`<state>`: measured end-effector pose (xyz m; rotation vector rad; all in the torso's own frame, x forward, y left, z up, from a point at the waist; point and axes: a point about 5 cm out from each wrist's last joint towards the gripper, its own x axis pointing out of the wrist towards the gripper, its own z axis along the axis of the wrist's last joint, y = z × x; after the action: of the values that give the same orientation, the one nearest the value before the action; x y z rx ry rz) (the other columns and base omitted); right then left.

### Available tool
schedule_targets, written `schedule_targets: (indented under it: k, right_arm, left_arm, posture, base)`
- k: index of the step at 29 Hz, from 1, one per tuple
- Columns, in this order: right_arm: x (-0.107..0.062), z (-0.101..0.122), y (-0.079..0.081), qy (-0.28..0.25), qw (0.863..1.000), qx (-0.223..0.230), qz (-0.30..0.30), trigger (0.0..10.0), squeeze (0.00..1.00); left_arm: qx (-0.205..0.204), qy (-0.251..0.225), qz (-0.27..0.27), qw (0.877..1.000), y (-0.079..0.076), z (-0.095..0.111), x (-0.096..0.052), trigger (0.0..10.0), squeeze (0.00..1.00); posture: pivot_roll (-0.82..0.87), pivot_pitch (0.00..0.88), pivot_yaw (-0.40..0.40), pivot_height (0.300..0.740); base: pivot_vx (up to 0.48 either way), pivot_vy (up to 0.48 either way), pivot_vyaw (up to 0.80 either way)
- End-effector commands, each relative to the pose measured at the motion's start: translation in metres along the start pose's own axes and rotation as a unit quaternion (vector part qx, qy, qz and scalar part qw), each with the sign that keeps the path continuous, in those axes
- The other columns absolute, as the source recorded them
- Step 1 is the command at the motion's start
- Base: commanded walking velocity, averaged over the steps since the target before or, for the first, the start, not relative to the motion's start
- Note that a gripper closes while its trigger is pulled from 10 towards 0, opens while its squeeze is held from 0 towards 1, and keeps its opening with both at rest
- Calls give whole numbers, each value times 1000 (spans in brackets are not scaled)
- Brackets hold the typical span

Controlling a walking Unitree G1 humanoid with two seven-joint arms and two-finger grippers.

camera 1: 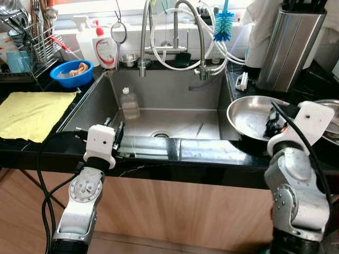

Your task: Kitchen organization

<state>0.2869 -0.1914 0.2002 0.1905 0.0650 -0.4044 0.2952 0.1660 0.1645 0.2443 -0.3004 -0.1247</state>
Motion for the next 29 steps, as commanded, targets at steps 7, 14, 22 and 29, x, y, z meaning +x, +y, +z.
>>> schedule_targets:
  k: [7,14,22,29]
  right_arm:
    - [5,5,-9,17,999,34,-29,10000,0]
    - [8,10,-19,23,996,61,-55,10000,0]
    - [9,11,-27,21,994,67,-78,10000,0]
    - [16,9,-30,31,993,74,-85,10000,0]
  left_arm:
    - [3,-6,4,1000,4,4,1,10000,0]
    - [3,-5,4,1000,3,3,0,10000,0]
    - [4,-6,4,1000,3,4,1,10000,0]
    - [4,-5,4,1000,4,4,1,10000,0]
  posture:
    - [-129,0,82,740]
    - [-132,0,80,740]
    - [-134,0,81,740]
    - [-130,0,79,740]
  base:
    - [0,0,0]
    - [0,0,0]
    - [0,0,0]
    - [0,0,0]
